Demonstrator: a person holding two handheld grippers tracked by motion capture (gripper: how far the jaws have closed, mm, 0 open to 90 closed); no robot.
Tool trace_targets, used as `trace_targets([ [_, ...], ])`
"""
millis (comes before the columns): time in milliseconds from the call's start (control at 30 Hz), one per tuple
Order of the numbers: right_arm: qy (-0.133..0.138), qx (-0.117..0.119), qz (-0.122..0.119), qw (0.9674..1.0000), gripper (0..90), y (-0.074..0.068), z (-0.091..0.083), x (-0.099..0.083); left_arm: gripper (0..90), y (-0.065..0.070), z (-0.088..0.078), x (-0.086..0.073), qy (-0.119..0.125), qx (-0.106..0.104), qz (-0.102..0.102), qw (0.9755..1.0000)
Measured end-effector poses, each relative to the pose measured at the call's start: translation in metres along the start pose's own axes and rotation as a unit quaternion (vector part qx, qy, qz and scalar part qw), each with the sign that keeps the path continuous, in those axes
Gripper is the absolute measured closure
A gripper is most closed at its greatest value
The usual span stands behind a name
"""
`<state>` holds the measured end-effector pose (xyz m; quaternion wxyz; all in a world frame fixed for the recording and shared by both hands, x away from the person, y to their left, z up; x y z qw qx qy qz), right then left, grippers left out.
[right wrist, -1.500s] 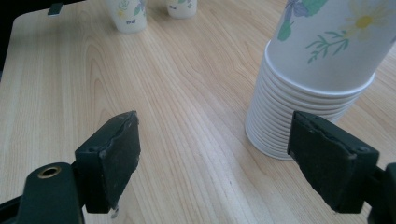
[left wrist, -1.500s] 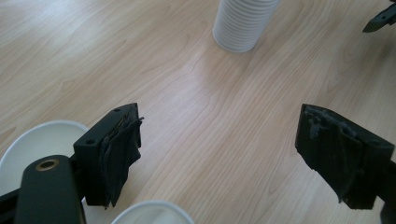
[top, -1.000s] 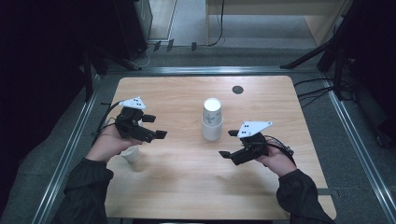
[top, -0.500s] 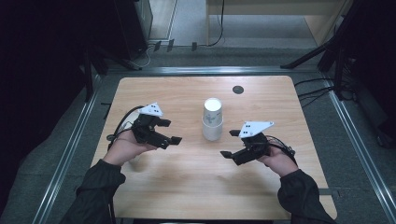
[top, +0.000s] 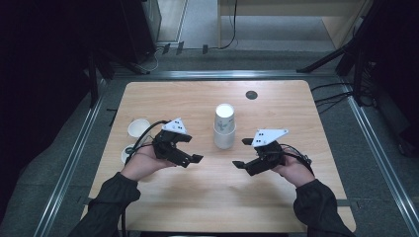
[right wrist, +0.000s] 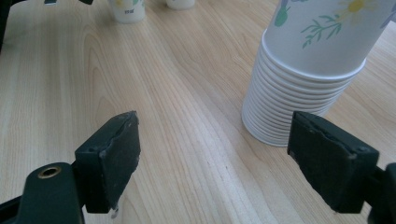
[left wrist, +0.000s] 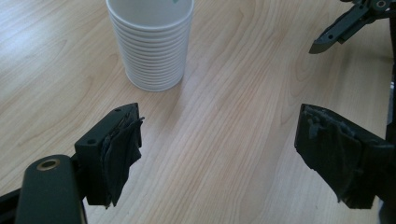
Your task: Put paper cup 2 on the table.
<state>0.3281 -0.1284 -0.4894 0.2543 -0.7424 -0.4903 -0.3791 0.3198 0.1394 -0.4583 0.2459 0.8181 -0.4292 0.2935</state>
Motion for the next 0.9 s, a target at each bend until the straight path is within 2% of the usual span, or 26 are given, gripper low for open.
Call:
trace_targets([
  [167, -0.002, 0.000, -0.002, 1.0000, 17.5, -0.001, 0.001, 0.000, 15.0, 0.004, 0.006, -0.001, 0.005, 0.009, 0.005, 0.9999],
  [500, -0.006, 0.003, -0.006, 1.0000, 17.5, -0.001, 0.002, -0.001, 15.0, 0.011, 0.017, -0.003, 0.006, 0.010, 0.010, 0.9999],
  [800, -0.008, 0.004, -0.009, 0.9999, 17.5, -0.002, 0.003, -0.001, 15.0, 0.012, 0.020, -0.004, 0.003, 0.007, 0.016, 0.9998],
  [900, -0.009, 0.005, -0.010, 0.9999, 17.6, -0.002, 0.003, -0.002, 15.0, 0.010, 0.020, -0.004, 0.006, 0.009, 0.012, 0.9999],
])
Point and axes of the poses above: each handheld gripper's, and its own axes: z roughly forward along the jaws, x roughly out of its top, y roughly to its right, the point moved 3 cm from there along z, roughly forward along the jaws, and after that the axes turned 1 degree about -x, right-handed, at the moved point
